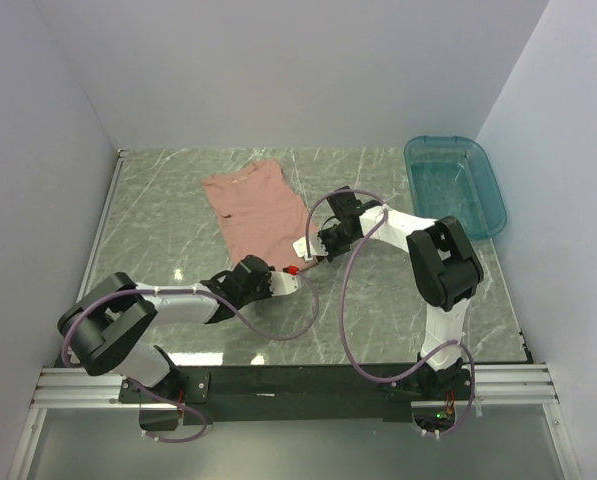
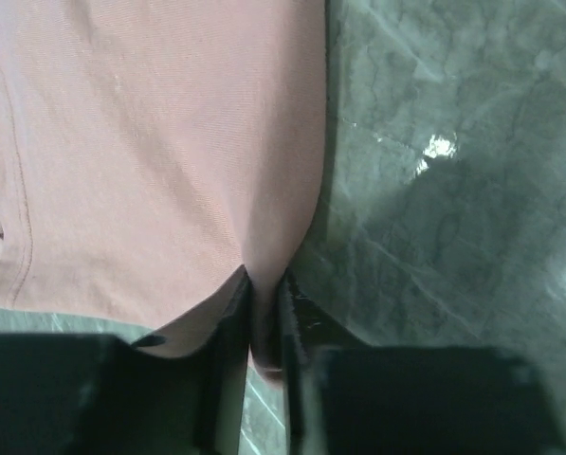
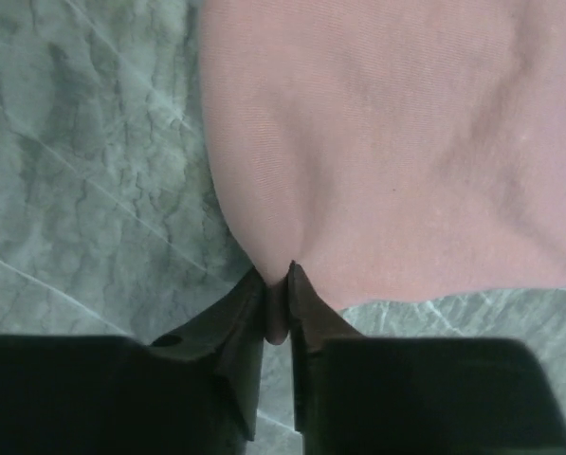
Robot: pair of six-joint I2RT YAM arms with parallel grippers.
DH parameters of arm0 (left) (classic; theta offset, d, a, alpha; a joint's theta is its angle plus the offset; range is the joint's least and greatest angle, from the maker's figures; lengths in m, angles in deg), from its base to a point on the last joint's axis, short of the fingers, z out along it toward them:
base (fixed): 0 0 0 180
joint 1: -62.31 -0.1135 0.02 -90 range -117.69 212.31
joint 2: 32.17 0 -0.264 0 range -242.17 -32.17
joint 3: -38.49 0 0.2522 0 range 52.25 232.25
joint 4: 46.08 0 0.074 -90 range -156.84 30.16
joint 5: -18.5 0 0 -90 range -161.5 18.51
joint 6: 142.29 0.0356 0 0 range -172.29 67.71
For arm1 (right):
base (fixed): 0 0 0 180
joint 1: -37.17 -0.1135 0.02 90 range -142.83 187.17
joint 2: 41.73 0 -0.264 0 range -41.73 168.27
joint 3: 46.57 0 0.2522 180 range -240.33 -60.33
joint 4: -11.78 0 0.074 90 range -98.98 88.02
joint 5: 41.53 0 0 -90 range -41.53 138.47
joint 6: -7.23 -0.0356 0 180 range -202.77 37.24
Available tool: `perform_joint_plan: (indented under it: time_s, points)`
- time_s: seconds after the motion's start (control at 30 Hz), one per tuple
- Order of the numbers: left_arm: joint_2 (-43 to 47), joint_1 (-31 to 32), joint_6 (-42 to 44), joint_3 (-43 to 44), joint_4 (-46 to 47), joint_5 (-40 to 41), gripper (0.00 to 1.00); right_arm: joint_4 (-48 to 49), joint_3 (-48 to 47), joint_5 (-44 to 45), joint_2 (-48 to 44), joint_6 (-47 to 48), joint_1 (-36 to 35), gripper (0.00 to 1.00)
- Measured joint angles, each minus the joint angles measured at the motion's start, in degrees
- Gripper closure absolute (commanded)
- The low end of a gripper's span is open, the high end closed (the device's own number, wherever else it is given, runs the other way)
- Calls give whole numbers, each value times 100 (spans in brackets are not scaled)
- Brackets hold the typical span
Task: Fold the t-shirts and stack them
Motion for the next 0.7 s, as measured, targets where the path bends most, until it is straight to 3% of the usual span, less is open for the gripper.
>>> perform_joint_plan:
  time_s: [0.03, 0.1, 0.37, 0.47, 0.6, 0.7]
  points:
    - [-44, 0, 7, 28, -2, -11, 91, 2, -2, -2, 4, 0, 0, 91]
    - [-118, -2, 24, 81, -11, -24, 99, -2, 0, -9, 4, -2, 0, 100]
    - [74, 337, 15, 142, -439, -372, 100, -522, 232, -326, -481, 114, 197, 100]
    - [299, 1049, -199, 160, -896, -568, 100, -922, 723, -505, -1207, 234, 431, 100]
    - [592, 2385, -682, 203, -1399, -883, 100, -1574, 1917, -673, -2636, 452, 619, 100]
    - [748, 3042, -1069, 203, -1631, -1025, 100, -1954, 2824, -741, -3683, 573, 603, 100]
